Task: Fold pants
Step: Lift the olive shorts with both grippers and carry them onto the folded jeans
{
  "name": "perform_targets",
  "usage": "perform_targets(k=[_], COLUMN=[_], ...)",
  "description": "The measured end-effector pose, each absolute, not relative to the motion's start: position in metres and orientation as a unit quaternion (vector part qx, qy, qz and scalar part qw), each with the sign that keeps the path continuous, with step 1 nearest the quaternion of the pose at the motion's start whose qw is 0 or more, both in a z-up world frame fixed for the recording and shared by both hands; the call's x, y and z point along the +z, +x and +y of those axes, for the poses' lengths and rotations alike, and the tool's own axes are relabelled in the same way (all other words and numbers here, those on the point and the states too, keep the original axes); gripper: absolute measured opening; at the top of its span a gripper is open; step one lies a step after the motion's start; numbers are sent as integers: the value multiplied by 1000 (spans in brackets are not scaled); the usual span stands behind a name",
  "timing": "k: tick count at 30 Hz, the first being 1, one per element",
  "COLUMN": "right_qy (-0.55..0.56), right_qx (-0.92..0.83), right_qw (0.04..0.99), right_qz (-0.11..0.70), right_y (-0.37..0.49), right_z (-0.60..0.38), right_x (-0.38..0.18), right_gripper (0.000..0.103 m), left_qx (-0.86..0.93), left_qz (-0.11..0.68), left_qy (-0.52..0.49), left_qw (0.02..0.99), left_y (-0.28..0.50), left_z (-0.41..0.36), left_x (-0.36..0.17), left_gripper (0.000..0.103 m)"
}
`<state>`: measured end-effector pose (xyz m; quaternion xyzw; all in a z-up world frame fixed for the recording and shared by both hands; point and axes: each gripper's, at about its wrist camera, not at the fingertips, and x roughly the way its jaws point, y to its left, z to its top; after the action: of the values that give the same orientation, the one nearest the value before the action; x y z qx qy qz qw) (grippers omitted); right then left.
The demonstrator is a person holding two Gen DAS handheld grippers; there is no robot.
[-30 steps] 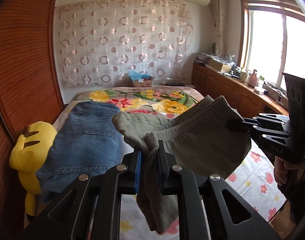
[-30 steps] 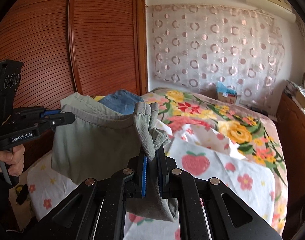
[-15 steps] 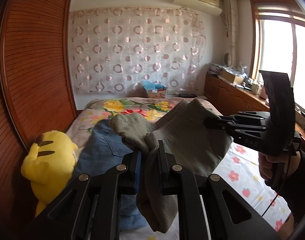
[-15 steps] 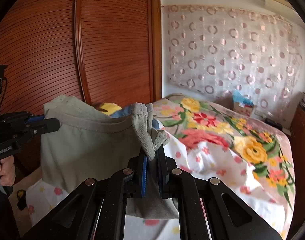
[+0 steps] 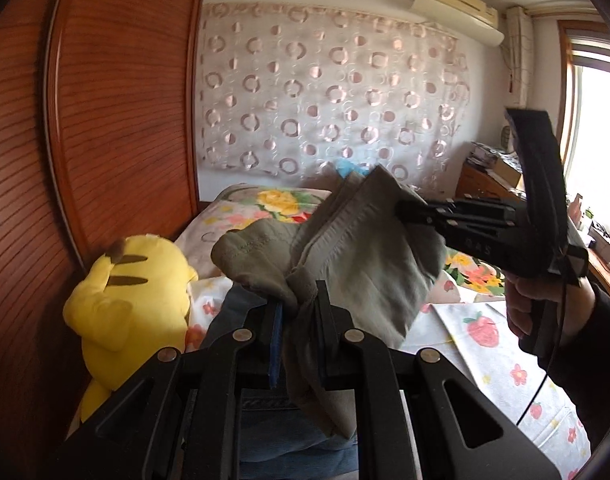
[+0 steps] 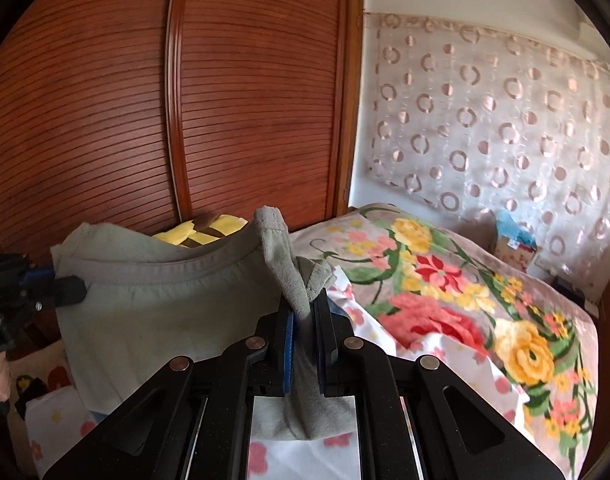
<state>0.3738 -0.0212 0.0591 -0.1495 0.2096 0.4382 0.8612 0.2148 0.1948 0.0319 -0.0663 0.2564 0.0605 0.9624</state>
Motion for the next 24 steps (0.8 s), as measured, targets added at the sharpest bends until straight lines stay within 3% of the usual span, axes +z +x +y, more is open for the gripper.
perform_targets(k=[14, 16, 19, 24], right_qy=[-184, -184, -177, -141], right_qx=[458, 460, 449, 452], right_qw=[834, 832, 839, 847], right_qz=[245, 250, 252, 241], right_y=[411, 415, 420, 416], right_z=[57, 59, 54, 29], right_x=[36, 35, 40, 51], right_gripper=[9, 12, 21, 30], left_qx=[104, 100, 98, 103], left_qz=[307, 315, 311, 304], left_qy=[-91, -94, -94, -82], left_qw=[942, 939, 941, 944], left_y=[207, 207, 205, 205], left_z=[224, 224, 223, 220], left_x=[-8, -8, -5, 4], left_gripper=[16, 24, 47, 54])
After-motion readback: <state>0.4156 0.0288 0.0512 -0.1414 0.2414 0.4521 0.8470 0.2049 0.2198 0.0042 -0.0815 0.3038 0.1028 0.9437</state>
